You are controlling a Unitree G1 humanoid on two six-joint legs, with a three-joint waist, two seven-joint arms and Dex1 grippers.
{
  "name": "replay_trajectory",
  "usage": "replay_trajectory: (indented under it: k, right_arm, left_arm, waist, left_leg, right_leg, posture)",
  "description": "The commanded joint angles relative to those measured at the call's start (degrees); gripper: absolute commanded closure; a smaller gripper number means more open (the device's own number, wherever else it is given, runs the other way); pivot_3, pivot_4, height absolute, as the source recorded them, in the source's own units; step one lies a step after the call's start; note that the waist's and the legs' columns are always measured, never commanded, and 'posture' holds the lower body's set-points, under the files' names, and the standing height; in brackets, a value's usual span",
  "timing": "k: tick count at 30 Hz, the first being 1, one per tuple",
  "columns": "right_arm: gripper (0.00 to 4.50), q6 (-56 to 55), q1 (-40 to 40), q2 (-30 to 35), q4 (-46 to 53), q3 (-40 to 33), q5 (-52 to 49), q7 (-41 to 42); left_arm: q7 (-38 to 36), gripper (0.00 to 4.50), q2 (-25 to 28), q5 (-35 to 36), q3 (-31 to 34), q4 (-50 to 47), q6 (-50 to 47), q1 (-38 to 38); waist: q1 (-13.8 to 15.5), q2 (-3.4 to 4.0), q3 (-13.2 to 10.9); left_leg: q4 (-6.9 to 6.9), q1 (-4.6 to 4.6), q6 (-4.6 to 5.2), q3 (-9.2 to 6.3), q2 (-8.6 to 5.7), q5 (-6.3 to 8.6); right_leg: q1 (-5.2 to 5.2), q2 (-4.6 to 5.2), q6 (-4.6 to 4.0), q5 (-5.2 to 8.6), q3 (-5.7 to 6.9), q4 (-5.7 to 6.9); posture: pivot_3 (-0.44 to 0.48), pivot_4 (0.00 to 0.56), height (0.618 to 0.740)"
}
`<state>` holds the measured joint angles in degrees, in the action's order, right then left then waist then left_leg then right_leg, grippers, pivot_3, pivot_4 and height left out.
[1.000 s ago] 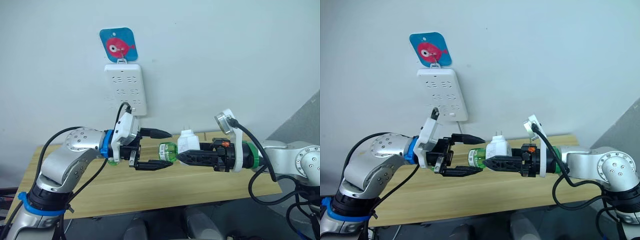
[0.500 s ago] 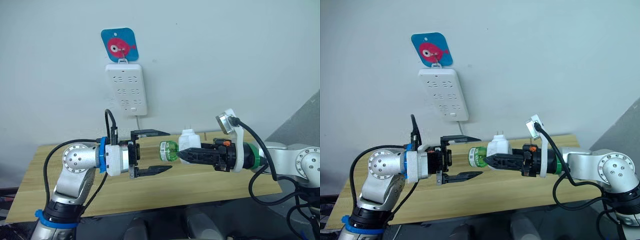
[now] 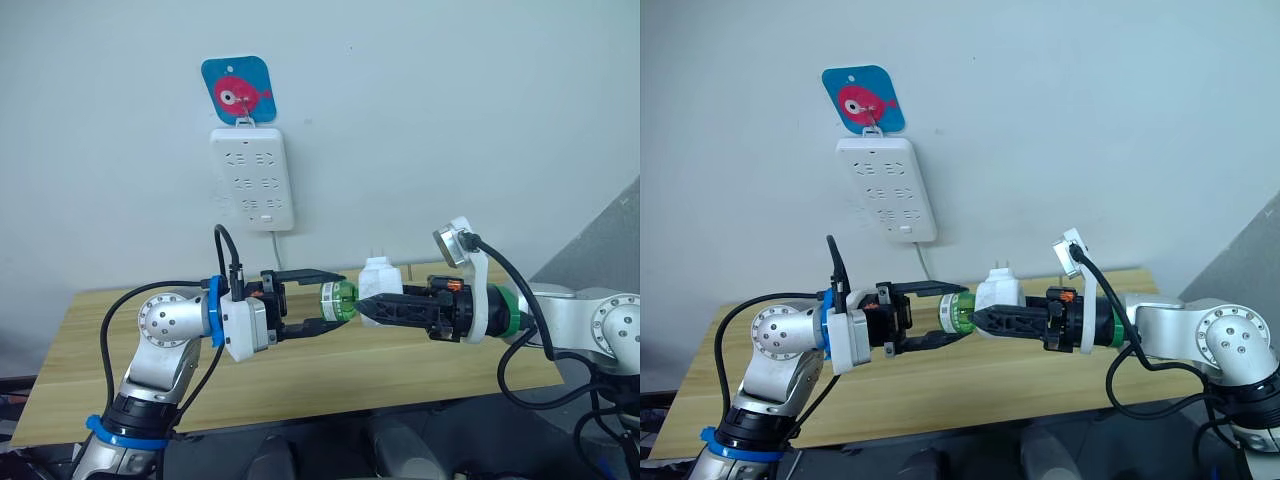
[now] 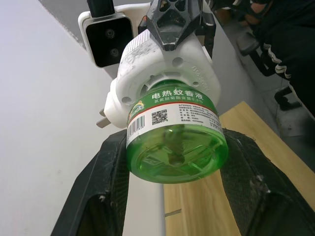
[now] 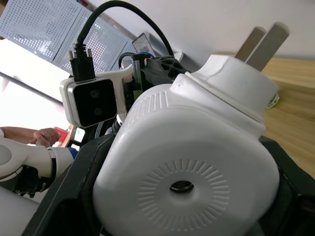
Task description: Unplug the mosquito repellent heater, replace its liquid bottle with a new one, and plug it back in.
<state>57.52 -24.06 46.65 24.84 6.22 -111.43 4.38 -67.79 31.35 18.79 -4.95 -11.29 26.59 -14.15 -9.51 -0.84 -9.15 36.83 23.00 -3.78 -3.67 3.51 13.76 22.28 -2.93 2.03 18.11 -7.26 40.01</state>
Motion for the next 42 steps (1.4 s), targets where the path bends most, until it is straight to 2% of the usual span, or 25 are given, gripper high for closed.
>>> replay_trajectory:
  k: [1, 5, 9, 13, 17, 20, 28, 36, 42]
  right_arm:
    - [1.15, -0.9, -0.4, -0.1, 1.6, -0.9, -1.6, 0.1]
    - [1.15, -1.0, -0.2, 0.1, 1.7, -1.1, -1.6, -0.2]
    - [1.15, -0.5, -0.2, 1.0, 1.8, -1.4, -1.2, 0.5]
    - [1.15, 0.9, -0.7, 1.7, 2.3, -1.7, 1.4, 3.6]
    - [1.15, 1.8, -2.0, 1.9, 3.2, -2.0, 5.8, 8.1]
    - [1.15, 2.1, -2.7, 2.1, 4.1, -2.3, 9.2, 11.5]
    - [1.15, 1.6, -2.7, 2.1, 4.6, -2.7, 12.8, 15.2]
    - [1.15, 1.7, -2.9, 0.8, 3.9, -3.1, 12.4, 14.4]
    - [1.15, 1.9, -2.4, 1.4, 3.4, -4.0, 12.5, 14.1]
  left_arm:
    - [2.2, 2.26, -0.3, 0.9, 0.3, -1.5, -0.4, -2.0]
    - [1.4, 2.26, 3.1, 4.8, 0.8, -4.6, -8.3, -2.2]
    - [3.2, 2.26, 14.7, 16.8, 1.1, -11.8, -38.9, -1.6]
    - [4.4, 2.26, 22.9, 30.0, 2.4, -10.8, -62.2, -7.2]
    - [6.9, 2.26, 26.0, 41.4, 3.3, -7.8, -79.0, -12.0]
    - [9.3, 2.26, 25.8, 47.9, 4.8, -4.9, -86.8, -14.4]
    - [10.8, 2.26, 26.9, 52.6, 7.4, -0.9, -94.0, -14.0]
    - [13.4, 2.26, 21.3, 50.3, 9.4, -5.5, -91.3, -12.5]
    - [10.6, 2.26, 21.4, 45.4, 9.9, -7.4, -87.0, -9.4]
  waist:
    - [0.0, 0.0, 0.0]
    - [0.0, 0.0, 0.0]
    - [-0.4, -0.01, 0.0]
    - [-0.2, -0.01, 0.0]
    - [-0.2, -0.01, 0.0]
    - [-0.1, -0.02, 0.0]
    - [0.0, -0.02, 0.0]
    - [0.3, -0.02, 0.0]
    - [0.3, -0.01, 0.0]
  left_leg:
    - [0.0, 0.0, 0.0, 0.0, 0.0, 0.0]
    - [0.0, 0.0, 0.0, -0.01, 0.0, 0.0]
    - [-0.04, -0.01, 0.0, -0.04, 0.03, 0.0]
    - [-0.01, 0.0, 0.0, -0.15, 0.03, 0.0]
    - [0.05, 0.0, 0.0, -0.15, -0.01, 0.0]
    - [0.03, -0.01, 0.0, -0.16, 0.0, 0.0]
    - [-0.04, 0.0, 0.0, -0.19, 0.01, 0.01]
    - [0.02, 0.03, -0.01, -0.15, -0.02, 0.01]
    - [-0.05, 0.01, -0.01, -0.15, 0.01, 0.01]
  right_leg:
    - [0.0, 0.0, 0.0, 0.0, 0.0, 0.0]
    - [0.0, 0.0, 0.0, 0.0, 0.01, 0.01]
    - [0.02, -0.01, 0.0, 0.0, 0.02, 0.04]
    - [0.02, -0.03, 0.0, 0.01, 0.13, 0.09]
    - [-0.02, -0.02, 0.0, 0.01, 0.14, 0.07]
    - [0.0, -0.03, 0.0, 0.01, 0.17, 0.07]
    - [0.03, -0.03, -0.03, 0.03, 0.2, 0.06]
    - [0.02, 0.01, -0.03, 0.02, 0.16, 0.03]
    - [0.05, 0.0, -0.04, 0.03, 0.16, 0.03]
  posture:
    - [-0.163, 0.104, 0.729]
    - [-0.161, 0.104, 0.729]
    - [-0.158, 0.106, 0.729]
    - [-0.147, 0.104, 0.729]
    - [-0.149, 0.104, 0.729]
    - [-0.149, 0.103, 0.729]
    - [-0.145, 0.107, 0.729]
    - [-0.143, 0.109, 0.729]
    - [-0.147, 0.11, 0.729]
